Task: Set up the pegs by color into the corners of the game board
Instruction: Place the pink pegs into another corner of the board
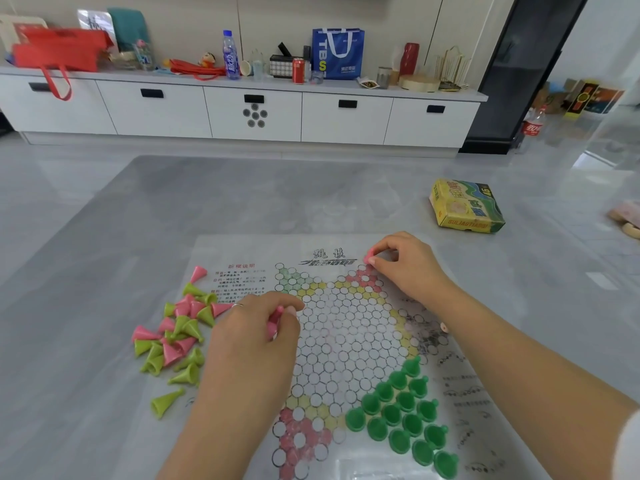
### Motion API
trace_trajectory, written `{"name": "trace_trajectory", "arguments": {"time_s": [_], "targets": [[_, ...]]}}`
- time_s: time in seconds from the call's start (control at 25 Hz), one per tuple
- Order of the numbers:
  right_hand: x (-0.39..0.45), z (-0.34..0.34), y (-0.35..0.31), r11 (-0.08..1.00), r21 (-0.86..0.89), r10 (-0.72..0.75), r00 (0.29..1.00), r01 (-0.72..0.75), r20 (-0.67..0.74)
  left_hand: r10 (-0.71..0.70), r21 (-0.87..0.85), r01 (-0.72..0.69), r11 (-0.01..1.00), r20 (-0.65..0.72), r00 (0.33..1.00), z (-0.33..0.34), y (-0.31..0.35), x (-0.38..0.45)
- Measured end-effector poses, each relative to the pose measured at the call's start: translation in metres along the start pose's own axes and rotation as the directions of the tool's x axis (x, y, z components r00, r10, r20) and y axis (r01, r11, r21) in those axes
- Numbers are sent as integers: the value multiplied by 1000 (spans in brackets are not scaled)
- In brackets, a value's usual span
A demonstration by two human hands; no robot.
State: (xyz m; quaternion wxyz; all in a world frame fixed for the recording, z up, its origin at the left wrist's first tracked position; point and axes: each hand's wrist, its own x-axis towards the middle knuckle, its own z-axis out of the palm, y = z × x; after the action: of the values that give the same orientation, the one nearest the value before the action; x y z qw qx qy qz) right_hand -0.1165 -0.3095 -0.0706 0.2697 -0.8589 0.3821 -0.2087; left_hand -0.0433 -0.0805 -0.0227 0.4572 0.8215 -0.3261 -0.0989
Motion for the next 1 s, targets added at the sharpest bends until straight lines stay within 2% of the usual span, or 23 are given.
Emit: {"name": "trace_trajectory", "arguments": {"time_s": [0.36, 0.52, 0.64, 0.68, 0.76, 0.84, 0.92, 1.0], "targets": [[-4, -3, 2, 999, -16, -48, 999, 48, 5, -18, -30, 17, 999, -18, 1000, -3, -1, 0], [-5, -4, 2, 999, -13, -40, 999, 40, 11, -31, -23, 31, 999, 17, 999, -1, -2, 0], [-10, -13, -5, 984, 162, 72, 997, -72, 5, -52, -43, 56, 997, 85, 995, 1, -3, 0], [-14, -19, -12, 973, 216, 87, 996, -79, -27, -52, -59, 59, 997, 112, 992, 2, -4, 0], [-27, -31, -30, 969, 248, 24, 998, -10, -51, -42, -105, 59, 993, 152, 987, 4, -4, -1], [-47, -41, -54, 958, 280, -93, 989, 57, 114, -30, -145, 57, 988, 178, 984, 6, -1, -2], [-69, -43, -76, 943, 317, -210, 919, 101, 332, -30, -168, 61, 984, 180, 983, 7, 0, -3], [-82, -41, -90, 927, 336, -305, 852, 164, 426, -21, -182, 56, 982, 189, 982, 8, 1, -5]]}}
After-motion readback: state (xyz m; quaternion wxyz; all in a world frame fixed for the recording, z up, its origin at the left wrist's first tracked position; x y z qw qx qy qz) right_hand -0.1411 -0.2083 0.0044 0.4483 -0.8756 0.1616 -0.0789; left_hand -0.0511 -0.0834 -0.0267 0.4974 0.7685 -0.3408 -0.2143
